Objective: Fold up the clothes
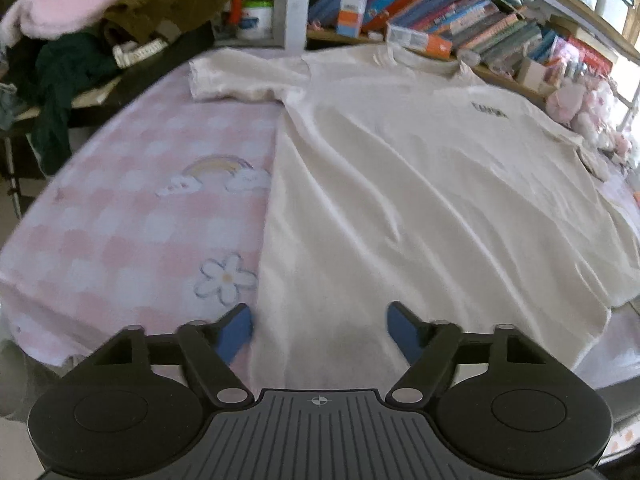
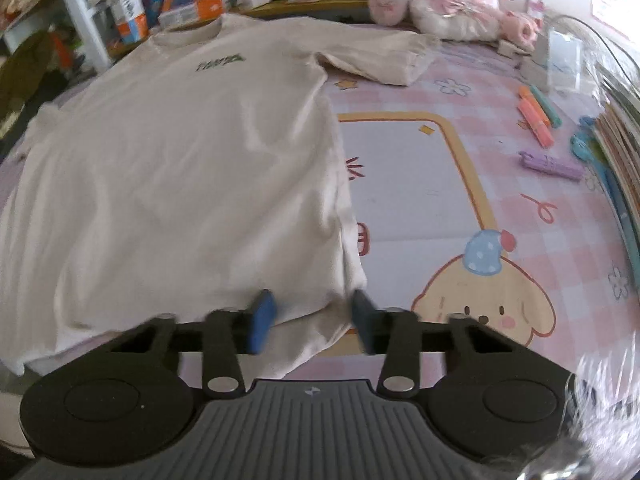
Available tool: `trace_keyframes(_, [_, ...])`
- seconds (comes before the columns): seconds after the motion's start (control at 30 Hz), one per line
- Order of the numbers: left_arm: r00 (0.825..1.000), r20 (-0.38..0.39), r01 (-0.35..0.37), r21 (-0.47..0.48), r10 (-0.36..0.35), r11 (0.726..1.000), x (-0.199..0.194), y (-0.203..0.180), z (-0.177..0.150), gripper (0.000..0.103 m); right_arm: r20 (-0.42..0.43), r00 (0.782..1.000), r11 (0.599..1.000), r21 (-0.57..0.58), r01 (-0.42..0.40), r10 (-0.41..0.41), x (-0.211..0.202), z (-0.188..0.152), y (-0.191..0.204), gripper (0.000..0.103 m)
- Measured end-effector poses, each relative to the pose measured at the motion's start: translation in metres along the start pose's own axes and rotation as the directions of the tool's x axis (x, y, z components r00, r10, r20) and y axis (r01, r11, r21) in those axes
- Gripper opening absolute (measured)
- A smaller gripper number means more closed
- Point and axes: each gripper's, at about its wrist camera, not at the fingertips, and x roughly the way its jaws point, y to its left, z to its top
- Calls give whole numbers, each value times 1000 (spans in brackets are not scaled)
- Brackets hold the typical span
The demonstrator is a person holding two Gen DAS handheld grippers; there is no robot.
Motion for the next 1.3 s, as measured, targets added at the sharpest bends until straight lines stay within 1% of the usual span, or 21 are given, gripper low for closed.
trace_keyframes(0.03, [1000,0,0,20,0,1000,0,-2,0,54,-7,1000,1000,-9,-13,13,-1,1,1,14])
trace_keyframes(0.07, [1000,0,0,40,0,999,0,-5,0,36,-13,1000,1000,-15,-24,24,-3,1,2,13])
trace_keyframes(0.1, [1000,0,0,59,0,998,0,-7,1,13,-19,999,999,-16,-31,31,-5,1,3,10])
trace_keyframes(0.13, [1000,-1,4,73,-4,997,0,-9,2,6,-23,999,999,-16,-40,39,-8,2,4,10])
trace_keyframes(0.2, [999,-5,34,56,-34,998,0,-5,7,5,-18,998,998,-2,-65,65,-18,3,4,9])
trace_keyframes(0.27, [998,28,59,15,-59,998,-6,1,15,4,0,996,995,22,-94,94,-33,6,1,9])
trace_keyframes(0.37, [993,96,70,-78,-62,995,-15,19,32,4,41,993,993,36,-110,108,-57,12,-2,9])
trace_keyframes(0.47, [986,153,83,-158,-59,984,-22,37,50,4,23,994,994,19,-109,108,-67,15,-1,9])
trace_keyframes(0.6, [986,147,94,-136,-73,986,-22,43,60,4,-40,994,995,9,-102,103,-67,9,1,9])
trace_keyframes(0.7, [990,118,95,-110,-82,989,-18,41,54,5,-88,992,995,23,-92,94,-61,0,1,9])
trace_keyframes(0.8, [991,95,107,-113,-97,988,-16,43,46,4,-95,991,995,37,-91,94,-60,-2,3,9])
trace_keyframes(0.87, [986,103,148,-141,-134,979,-19,44,47,4,-99,991,995,47,-89,94,-59,-3,4,9])
trace_keyframes(0.9, [978,124,185,-166,-165,969,-19,46,52,4,-91,991,994,51,-94,98,-59,-1,5,9])
trace_keyframes(0.93, [972,146,210,-183,-184,960,-18,47,60,4,-66,992,993,53,-108,112,-61,5,7,9])
trace_keyframes(1.0, [957,191,256,-213,-217,943,-14,47,76,4,2,991,989,63,-130,131,-63,22,7,9])
trace_keyframes(1.03, [953,210,262,-216,-218,941,-9,45,86,4,43,991,989,70,-131,128,-61,34,8,9])
trace_keyframes(1.1, [953,229,246,-214,-196,945,10,40,109,5,114,989,990,87,-108,98,-52,57,9,9])
trace_keyframes(1.13, [963,216,209,-215,-162,954,21,37,118,6,127,990,992,100,-78,65,-44,66,8,13])
trace_keyframes(1.2, [983,165,115,-172,-87,978,41,30,132,12,127,992,992,120,-30,14,-32,78,5,23])
trace_keyframes(1.27, [988,147,66,-106,-50,992,42,24,133,13,115,993,990,138,1,-17,-25,85,0,23])
trace_keyframes(1.3, [989,143,49,-75,-38,996,41,22,132,19,114,993,989,148,-13,-4,-25,82,-3,25])
